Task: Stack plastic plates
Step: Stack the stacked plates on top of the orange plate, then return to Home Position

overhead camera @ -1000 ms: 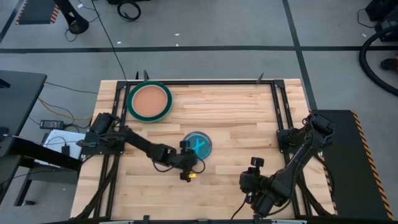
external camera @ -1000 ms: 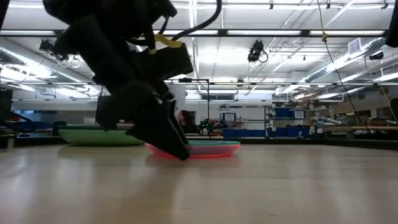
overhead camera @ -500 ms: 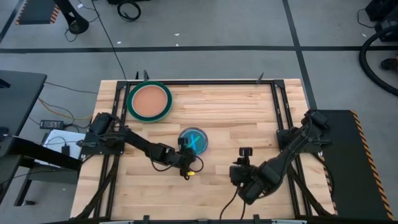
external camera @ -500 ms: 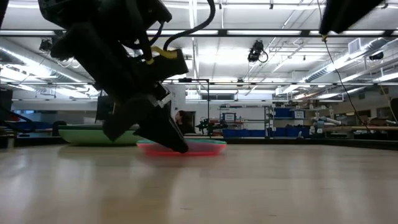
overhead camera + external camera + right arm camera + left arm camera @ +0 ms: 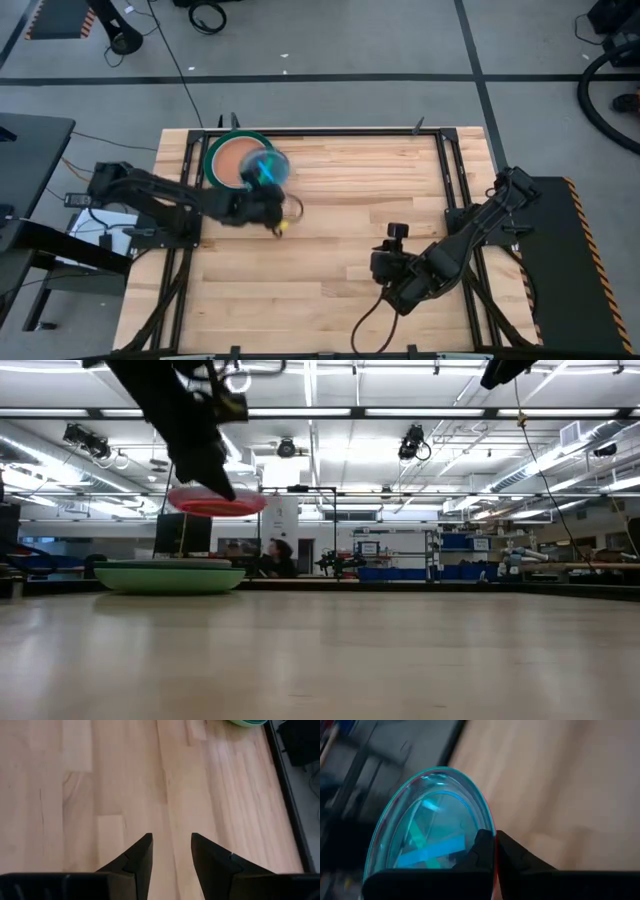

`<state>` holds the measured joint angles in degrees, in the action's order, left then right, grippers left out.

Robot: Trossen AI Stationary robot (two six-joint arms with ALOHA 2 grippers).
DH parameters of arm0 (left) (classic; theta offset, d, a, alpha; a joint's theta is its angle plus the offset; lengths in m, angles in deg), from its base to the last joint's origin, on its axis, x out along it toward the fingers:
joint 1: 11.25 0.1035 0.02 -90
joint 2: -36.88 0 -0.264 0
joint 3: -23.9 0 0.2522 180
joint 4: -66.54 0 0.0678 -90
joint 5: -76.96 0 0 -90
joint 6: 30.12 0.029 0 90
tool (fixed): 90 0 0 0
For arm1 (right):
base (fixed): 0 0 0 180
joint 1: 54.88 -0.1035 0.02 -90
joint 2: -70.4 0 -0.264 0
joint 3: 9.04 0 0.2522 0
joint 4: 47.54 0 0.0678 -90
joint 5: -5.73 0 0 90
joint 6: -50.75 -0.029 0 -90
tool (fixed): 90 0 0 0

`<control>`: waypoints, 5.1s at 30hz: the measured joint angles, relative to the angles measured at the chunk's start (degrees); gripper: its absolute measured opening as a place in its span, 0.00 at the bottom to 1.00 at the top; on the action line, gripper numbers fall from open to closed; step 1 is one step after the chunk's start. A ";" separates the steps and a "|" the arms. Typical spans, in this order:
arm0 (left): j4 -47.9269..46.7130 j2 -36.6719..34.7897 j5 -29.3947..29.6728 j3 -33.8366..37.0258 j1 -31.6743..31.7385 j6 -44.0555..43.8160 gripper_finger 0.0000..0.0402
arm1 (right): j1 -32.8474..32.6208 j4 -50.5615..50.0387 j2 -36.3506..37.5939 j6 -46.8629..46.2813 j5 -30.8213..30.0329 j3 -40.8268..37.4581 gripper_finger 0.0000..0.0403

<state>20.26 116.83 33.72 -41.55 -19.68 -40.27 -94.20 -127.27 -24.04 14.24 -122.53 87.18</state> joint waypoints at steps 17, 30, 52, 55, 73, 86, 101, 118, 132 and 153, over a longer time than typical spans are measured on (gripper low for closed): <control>22.02 -4.23 -8.03 19.61 29.43 3.29 0.03 | 9.52 11.67 -0.09 8.42 1.88 -1.37 0.36; 29.54 -4.25 -11.67 24.48 29.29 1.23 0.08 | 21.29 27.02 -0.10 23.20 11.45 -1.37 0.38; 18.16 -33.57 -22.26 22.67 16.17 -4.25 0.48 | 40.94 55.33 10.82 39.33 29.46 -21.35 0.39; 29.88 -34.99 -25.22 28.09 11.28 -4.29 0.46 | 41.20 57.83 15.98 39.37 30.45 -26.92 0.39; 36.13 -52.50 -34.88 31.50 3.79 9.54 0.18 | 41.29 54.91 56.29 38.73 27.50 -47.31 0.30; 28.20 -66.76 -37.61 31.52 3.68 12.39 0.03 | 41.25 46.36 83.24 33.53 28.21 -56.11 0.06; 33.20 -74.16 -38.68 37.97 3.34 11.88 0.02 | 41.20 49.97 93.28 29.35 30.54 -62.94 0.03; 39.82 -79.81 -41.06 50.81 3.31 8.88 0.03 | 41.20 71.43 93.99 27.22 33.55 -82.06 0.02; 39.55 -79.71 -38.91 51.21 0.59 11.13 0.03 | 41.22 67.75 93.55 24.47 33.49 -82.13 0.04; 39.13 -79.60 -38.90 51.25 0.59 10.79 0.06 | 41.22 67.70 93.55 24.58 33.44 -82.13 0.04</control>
<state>59.40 37.24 -5.18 9.71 -19.09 -29.48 -52.97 -59.56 69.51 38.82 -89.09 5.06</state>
